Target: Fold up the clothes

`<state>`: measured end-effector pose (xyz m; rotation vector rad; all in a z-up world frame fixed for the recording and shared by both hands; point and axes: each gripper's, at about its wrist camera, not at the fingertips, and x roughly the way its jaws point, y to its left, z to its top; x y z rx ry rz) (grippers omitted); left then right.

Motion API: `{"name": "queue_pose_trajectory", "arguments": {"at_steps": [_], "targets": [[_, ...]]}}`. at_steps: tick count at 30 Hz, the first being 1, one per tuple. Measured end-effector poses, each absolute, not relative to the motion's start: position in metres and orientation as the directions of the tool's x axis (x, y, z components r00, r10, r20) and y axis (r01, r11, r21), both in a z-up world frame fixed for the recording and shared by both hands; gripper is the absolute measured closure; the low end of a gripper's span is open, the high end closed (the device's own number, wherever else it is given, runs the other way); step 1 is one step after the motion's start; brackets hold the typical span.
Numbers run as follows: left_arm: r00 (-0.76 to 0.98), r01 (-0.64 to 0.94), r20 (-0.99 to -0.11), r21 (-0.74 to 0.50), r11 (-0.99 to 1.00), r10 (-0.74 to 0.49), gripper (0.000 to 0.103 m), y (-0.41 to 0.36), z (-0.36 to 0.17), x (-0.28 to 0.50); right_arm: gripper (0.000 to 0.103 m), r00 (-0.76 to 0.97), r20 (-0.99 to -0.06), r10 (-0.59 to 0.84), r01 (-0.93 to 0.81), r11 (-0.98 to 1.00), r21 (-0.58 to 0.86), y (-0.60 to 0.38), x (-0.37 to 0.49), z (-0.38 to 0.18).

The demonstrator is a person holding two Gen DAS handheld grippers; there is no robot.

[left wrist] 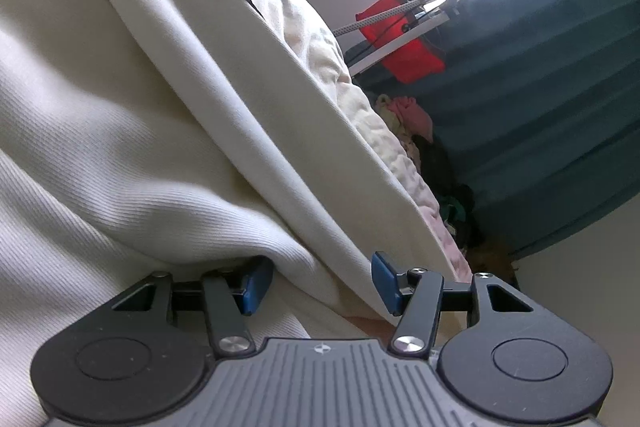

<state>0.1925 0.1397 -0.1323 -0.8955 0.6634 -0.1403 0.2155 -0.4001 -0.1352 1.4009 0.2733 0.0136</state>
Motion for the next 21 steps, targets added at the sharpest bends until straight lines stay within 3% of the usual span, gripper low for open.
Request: {"name": "queue_pose_trajectory", "arguments": {"at_steps": [3,5,7,10,13,18,21], "targets": [[0.793,-0.152,-0.477,-0.758,0.634,-0.380,0.045,0.140,-0.131,0.189,0.026,0.962,-0.189,0.195,0.137,0.251,0.958,-0.410,0.217,-0.120],[0.792,-0.149,-0.478,-0.755,0.639,-0.380,0.045,0.141,-0.130,0.187,0.026,0.941,-0.275,0.195,0.196,0.347,0.917,-0.414,0.222,-0.110],[0.790,-0.141,-0.479,-0.750,0.646,-0.383,0.045,0.140,-0.130,0.187,0.024,0.871,-0.422,0.252,0.320,0.361,0.876,-0.426,0.218,-0.115],[0.787,-0.131,-0.480,-0.745,0.654,-0.388,0.045,0.139,-0.129,0.189,0.024,0.856,-0.426,0.293,0.333,0.320,0.887,-0.456,0.203,-0.115],[0.782,-0.131,-0.480,-0.750,0.648,-0.398,0.045,0.140,-0.128,0.190,0.024,0.821,-0.510,0.257,0.357,0.467,0.809,-0.479,0.198,-0.098],[0.774,-0.134,-0.487,-0.751,0.647,-0.405,0.045,0.142,-0.127,0.191,0.025,0.829,-0.558,0.023,0.351,0.755,0.554,-0.518,0.208,-0.089],[0.769,-0.136,-0.496,-0.743,0.655,-0.403,0.045,0.140,-0.127,0.192,0.038,0.799,-0.592,0.103,0.339,0.736,0.586,-0.534,0.232,-0.119]]}}
